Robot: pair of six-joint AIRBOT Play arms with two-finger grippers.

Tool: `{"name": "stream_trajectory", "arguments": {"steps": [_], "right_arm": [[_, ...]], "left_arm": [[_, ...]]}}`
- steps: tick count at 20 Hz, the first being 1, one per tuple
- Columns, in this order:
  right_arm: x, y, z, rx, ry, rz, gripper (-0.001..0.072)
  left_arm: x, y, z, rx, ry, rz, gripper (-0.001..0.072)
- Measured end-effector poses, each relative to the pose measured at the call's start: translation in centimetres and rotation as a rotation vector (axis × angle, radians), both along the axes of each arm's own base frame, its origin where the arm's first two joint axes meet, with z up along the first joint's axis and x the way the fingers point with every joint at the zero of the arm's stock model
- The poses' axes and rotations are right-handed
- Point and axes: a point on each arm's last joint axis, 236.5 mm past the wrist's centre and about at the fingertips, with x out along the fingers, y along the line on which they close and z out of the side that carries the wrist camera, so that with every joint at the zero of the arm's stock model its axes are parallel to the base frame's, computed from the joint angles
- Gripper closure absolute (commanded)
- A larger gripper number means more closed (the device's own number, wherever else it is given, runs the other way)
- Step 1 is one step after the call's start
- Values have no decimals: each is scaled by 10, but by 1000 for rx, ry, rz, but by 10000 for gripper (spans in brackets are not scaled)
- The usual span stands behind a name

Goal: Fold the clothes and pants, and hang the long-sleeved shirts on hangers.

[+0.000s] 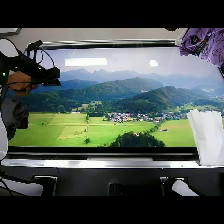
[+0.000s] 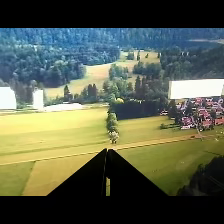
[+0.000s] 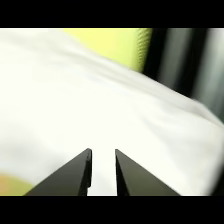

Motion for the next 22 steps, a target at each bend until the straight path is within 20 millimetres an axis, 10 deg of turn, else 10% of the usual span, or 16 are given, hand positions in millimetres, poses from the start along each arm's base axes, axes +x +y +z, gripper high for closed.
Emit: {"name": "stream_trajectory", "arguments": {"steps": [5, 12, 16, 22], "right_arm": [[129, 127, 38, -30, -205, 517, 678], [159, 311, 46, 21, -248, 979, 679], [154, 348, 46, 38, -247, 1067, 678], [152, 353, 45, 11, -232, 1099, 679]], "left_arm": [[-6, 23, 35, 9, -89, 15, 692], [-38, 58, 54, 56, -190, 70, 692], [-57, 76, 53, 89, -214, 112, 690], [-82, 85, 46, 113, -152, 117, 690]]}}
